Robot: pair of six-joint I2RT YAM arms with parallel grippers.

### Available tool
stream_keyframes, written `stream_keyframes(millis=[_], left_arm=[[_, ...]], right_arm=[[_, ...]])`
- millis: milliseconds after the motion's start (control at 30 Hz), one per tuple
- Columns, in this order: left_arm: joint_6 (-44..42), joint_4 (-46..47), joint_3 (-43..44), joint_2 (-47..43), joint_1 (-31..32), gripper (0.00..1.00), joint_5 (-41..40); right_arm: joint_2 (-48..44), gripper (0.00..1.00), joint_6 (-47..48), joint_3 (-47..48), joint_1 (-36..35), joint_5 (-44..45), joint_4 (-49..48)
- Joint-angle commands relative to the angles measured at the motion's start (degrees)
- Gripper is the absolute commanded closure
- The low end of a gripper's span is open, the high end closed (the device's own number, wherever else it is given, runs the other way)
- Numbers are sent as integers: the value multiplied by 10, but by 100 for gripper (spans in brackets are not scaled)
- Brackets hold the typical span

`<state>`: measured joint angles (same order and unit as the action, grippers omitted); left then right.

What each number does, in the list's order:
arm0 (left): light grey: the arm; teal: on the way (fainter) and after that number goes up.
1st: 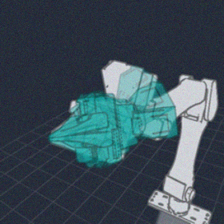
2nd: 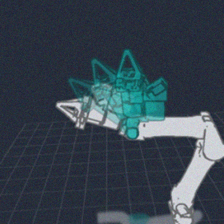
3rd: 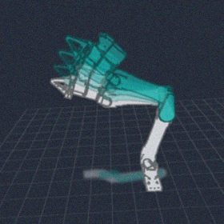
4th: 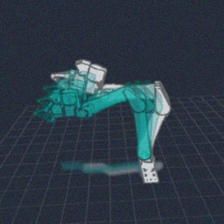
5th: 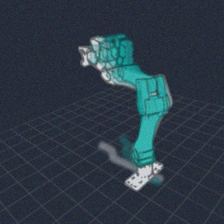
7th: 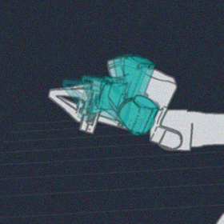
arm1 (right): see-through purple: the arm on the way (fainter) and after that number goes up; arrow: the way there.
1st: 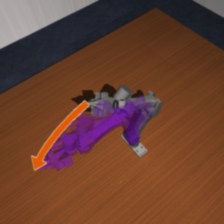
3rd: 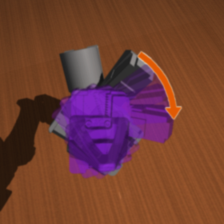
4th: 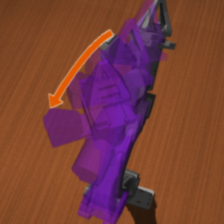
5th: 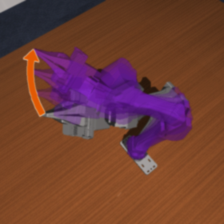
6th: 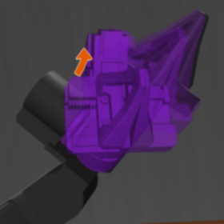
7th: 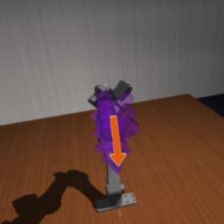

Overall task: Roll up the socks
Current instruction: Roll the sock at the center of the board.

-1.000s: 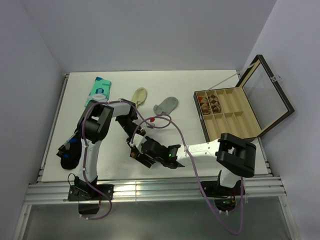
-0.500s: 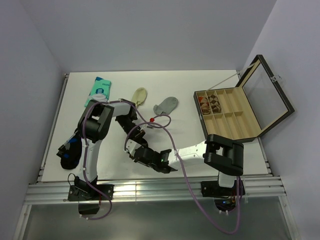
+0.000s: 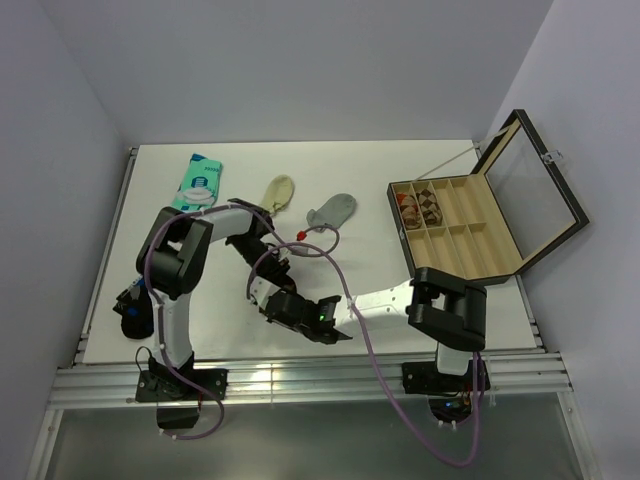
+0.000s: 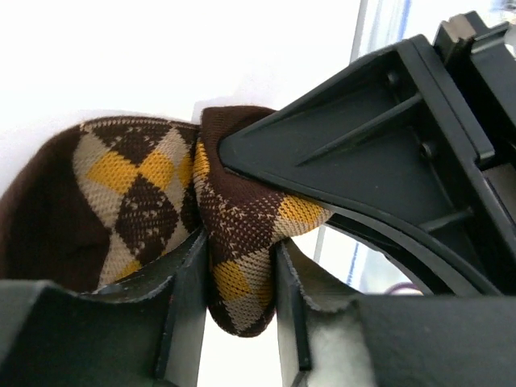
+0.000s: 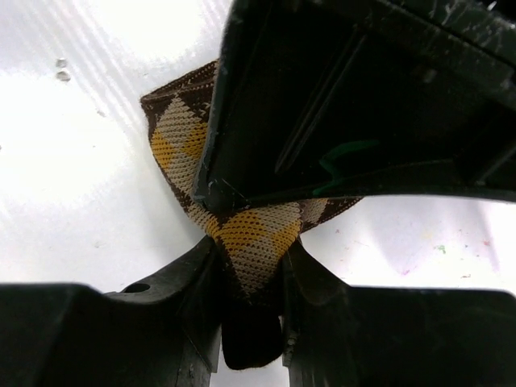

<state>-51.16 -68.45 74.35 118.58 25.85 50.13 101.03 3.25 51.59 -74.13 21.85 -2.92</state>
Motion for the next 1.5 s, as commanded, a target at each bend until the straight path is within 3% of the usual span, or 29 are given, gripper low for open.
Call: stream_keyframes(millis=[0,533,833,1100,1233,1467], left_arm=[[42,108,-11,-54,3,61,-27],[188,265,-61,-206,-84,60,-68],[220,325,-94,-273,-104,60,-108],[309,454,-170,-413,-189,58,-117],[289,466,-191,-464,-218,59,-114],[229,507,-258,-573,-212,49,-137]], right_arm=[[2,92,-11,17,6,2,24],[-9,95,-31,21,38,-66,92],[7,97,-27,42,54,-99,137],[15,97,-26,70,107,-215,179],[31,97,-26,102,144,-275,212],[74,95,-32,159,223,-383,272]])
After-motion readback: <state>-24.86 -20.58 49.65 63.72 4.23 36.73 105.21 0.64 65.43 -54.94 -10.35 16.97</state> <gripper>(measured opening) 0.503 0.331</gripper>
